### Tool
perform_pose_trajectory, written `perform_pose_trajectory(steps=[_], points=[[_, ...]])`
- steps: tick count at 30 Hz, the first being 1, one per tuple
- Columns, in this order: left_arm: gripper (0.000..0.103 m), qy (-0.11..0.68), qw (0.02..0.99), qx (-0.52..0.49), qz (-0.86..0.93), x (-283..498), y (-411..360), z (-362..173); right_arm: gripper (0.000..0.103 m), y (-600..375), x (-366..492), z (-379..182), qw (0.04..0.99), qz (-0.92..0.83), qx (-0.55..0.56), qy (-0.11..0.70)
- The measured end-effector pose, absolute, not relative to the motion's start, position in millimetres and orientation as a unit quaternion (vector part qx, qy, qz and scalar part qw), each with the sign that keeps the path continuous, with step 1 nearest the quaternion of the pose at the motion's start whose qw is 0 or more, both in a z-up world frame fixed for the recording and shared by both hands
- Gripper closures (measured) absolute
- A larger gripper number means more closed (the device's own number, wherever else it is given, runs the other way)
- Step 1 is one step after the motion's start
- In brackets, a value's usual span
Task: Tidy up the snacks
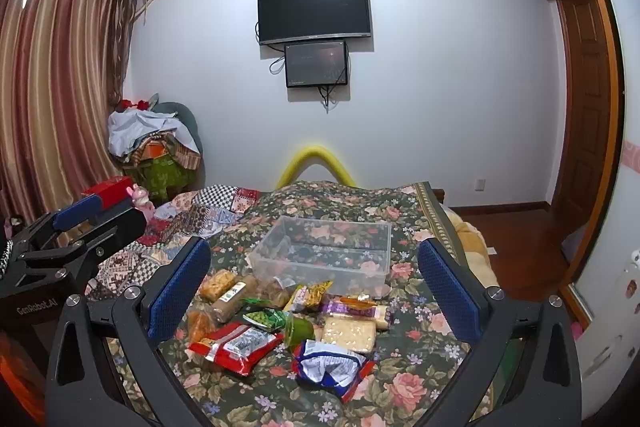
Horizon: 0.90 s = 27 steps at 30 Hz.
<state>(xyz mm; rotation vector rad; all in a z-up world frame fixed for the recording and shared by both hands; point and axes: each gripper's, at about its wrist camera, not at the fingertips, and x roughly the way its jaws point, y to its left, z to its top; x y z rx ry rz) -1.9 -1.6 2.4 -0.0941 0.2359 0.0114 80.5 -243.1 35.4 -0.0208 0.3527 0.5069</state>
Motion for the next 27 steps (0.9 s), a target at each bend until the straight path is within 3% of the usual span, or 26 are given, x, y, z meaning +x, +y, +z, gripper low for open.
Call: perform_pose_trajectory(steps=[27], points=[[0.000, 0.117, 0.992, -0.047, 0.003, -1.9, -5.3, 4.3, 0.000, -243.3, 78.3, 40.1, 0.953, 0.250, 0.000, 0.170]])
